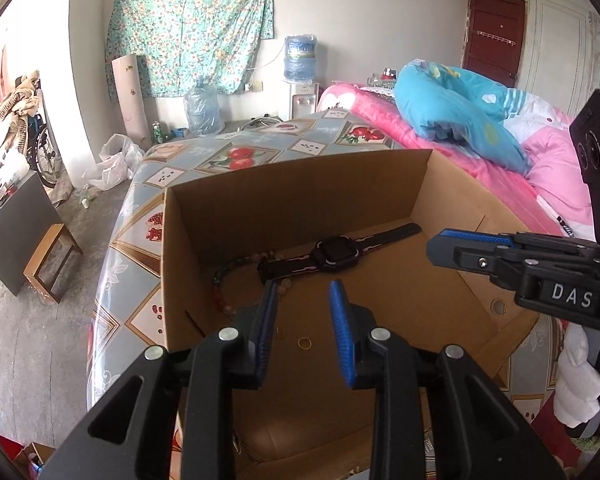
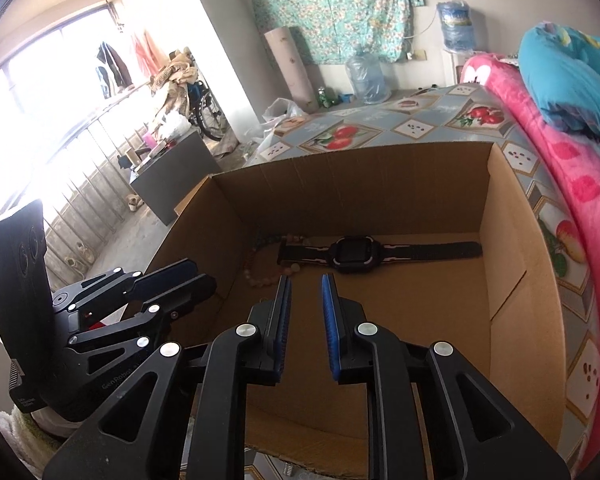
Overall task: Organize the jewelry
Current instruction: 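Lift the gold ring over the box and open the left gripper, then withdraw both grippers from the box toward the charms on the sheet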
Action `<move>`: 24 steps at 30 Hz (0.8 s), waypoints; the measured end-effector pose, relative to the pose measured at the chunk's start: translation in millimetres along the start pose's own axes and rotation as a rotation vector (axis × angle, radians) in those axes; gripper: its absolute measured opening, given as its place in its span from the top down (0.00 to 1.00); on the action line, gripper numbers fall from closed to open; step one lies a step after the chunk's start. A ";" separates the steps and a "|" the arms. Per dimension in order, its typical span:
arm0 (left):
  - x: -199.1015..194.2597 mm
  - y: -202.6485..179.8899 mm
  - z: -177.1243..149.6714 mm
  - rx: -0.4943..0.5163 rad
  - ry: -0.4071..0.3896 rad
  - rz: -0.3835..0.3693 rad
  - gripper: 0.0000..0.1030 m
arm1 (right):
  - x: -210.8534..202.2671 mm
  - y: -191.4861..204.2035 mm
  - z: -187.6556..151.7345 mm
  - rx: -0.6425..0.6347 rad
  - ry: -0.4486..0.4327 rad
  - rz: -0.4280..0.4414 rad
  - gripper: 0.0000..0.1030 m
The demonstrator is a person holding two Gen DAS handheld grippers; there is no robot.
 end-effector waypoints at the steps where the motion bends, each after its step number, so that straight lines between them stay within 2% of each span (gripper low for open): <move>1: -4.4 2.6 1.2 -0.009 -0.013 0.002 0.75 | -3.9 -2.1 1.0 0.007 -0.009 -0.002 0.83; 8: -37.0 12.7 4.6 -0.051 -0.091 0.008 0.74 | -29.1 -4.1 -5.6 0.011 -0.051 -0.018 0.81; 15: -64.2 13.7 -8.4 -0.073 -0.127 0.007 0.72 | -45.9 3.8 -12.4 -0.012 -0.086 -0.018 0.79; 24: -90.7 6.5 -29.7 -0.086 -0.161 -0.020 0.66 | -78.8 12.4 -32.4 -0.070 -0.146 -0.033 0.63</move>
Point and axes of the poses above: each gripper's, at about its wrist camera, not at the fingertips, and x roughly the way its jaws point, y to its left, z to its top, the point moved 10 cm from there along x, roughly the way its jaws point, and after that the axes turned 4 degrees about x, right-handed, at the moved point
